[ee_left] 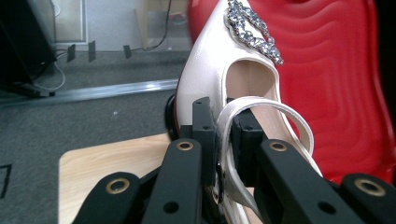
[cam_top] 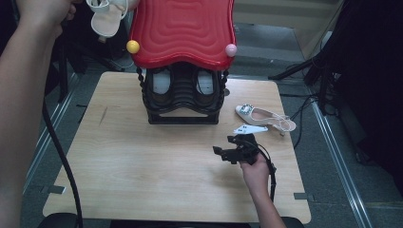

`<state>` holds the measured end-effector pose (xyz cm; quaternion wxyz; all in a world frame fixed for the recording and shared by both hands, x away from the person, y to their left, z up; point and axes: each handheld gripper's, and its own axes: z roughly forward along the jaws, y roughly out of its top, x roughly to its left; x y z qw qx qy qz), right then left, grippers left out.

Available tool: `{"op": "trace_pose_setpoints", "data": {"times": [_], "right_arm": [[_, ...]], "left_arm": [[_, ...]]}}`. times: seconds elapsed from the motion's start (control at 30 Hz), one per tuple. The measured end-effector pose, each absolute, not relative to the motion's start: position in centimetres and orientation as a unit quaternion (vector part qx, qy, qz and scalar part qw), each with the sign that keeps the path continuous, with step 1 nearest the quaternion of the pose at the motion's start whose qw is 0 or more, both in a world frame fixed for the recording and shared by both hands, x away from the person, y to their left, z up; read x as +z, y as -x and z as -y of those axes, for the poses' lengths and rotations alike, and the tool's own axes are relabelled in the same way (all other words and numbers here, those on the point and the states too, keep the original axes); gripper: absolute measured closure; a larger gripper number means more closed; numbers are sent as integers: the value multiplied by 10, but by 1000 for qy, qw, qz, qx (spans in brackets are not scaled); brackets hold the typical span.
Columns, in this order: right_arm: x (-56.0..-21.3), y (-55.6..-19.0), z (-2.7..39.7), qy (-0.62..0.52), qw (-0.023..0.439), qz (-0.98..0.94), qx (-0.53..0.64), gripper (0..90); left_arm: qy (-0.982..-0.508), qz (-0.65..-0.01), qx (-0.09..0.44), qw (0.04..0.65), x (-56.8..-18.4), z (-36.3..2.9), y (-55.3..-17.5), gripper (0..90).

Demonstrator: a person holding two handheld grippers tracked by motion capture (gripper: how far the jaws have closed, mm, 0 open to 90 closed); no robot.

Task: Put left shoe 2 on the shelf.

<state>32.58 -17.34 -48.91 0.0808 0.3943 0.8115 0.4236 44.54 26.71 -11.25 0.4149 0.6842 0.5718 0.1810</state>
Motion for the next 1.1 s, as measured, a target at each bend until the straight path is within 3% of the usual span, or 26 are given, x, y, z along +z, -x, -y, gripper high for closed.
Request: {"op": "trace_pose_setpoints", "data": {"times": [0.43,0.57,1.1], "right_arm": [[-488,-325,175,-390,81,-811,428,238],[-488,-324,174,-388,80,-813,427,238],[-488,-324,171,-385,83,-817,422,238]], "left_arm": [[-685,-560,169,434,-126,-209,-468,830],[-682,-557,153,448,-139,-205,-475,825],[-697,-549,178,425,-168,-197,-464,781]]}}
